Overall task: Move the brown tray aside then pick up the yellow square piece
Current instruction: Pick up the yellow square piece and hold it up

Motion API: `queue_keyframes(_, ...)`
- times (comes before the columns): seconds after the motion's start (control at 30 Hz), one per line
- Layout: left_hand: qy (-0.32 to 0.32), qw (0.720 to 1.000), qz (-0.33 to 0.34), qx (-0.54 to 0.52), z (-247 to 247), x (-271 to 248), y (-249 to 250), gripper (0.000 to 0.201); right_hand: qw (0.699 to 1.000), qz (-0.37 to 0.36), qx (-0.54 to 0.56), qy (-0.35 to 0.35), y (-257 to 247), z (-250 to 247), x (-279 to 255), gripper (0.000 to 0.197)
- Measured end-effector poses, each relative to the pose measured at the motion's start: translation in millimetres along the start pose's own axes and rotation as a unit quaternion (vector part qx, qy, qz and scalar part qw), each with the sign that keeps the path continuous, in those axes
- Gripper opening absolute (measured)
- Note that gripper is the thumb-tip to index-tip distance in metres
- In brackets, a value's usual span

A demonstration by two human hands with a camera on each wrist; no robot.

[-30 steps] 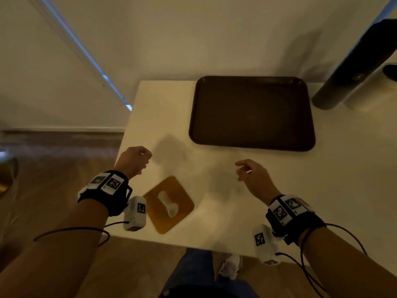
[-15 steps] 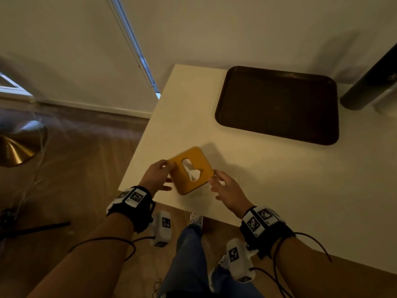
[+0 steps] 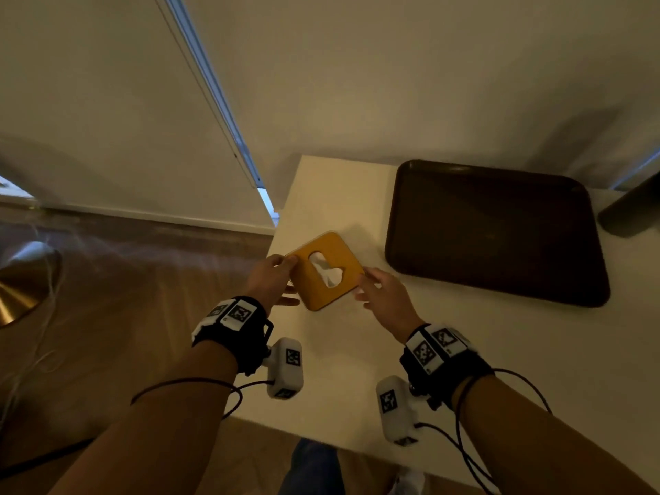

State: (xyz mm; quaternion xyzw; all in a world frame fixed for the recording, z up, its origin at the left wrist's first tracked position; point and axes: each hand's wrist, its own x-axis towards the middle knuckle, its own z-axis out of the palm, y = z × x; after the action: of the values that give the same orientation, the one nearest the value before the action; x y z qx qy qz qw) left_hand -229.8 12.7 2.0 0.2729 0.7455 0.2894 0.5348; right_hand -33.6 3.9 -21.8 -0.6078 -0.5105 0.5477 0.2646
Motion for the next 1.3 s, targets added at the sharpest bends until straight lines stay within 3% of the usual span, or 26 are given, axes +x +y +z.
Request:
queue_keyframes(0.1,-0.005,1.0,0.007,-0.011,-11,39,33,0.045,1.0,-0.01,-0.002,0.006,-29,7,45,0.022)
queue_keyframes(0.2,-0.009,1.0,0.008,-0.012,-19,81,68,0.035,1.0,0.003,0.0,0.026,-52,13,95,0.032)
queue_keyframes(0.3,-0.014,1.0,0.01,-0.003,-20,120,99,0.043,0.999,0.026,0.014,0.044,-69,14,137,0.028)
queue_keyframes(0.4,-0.026,1.0,0.009,0.004,-17,151,120,0.047,0.996,0.048,0.022,0.065,-82,14,169,0.018)
queue_keyframes(0.57,-0.046,0.999,0.007,0.005,-12,185,144,0.043,0.994,0.062,0.018,0.086,-96,9,204,0.018)
queue_keyframes(0.9,-0.054,0.998,0.001,0.024,-5,225,168,0.04,0.99,0.09,0.022,0.105,-108,6,245,0.022)
queue_keyframes(1.13,-0.062,0.997,0.012,0.034,-5,230,168,0.041,0.988,0.108,0.018,0.111,-101,10,244,0.024)
queue_keyframes(1.3,-0.014,0.999,0.02,-0.022,-6,221,151,0.047,0.984,0.088,-0.013,0.155,-103,5,244,0.047)
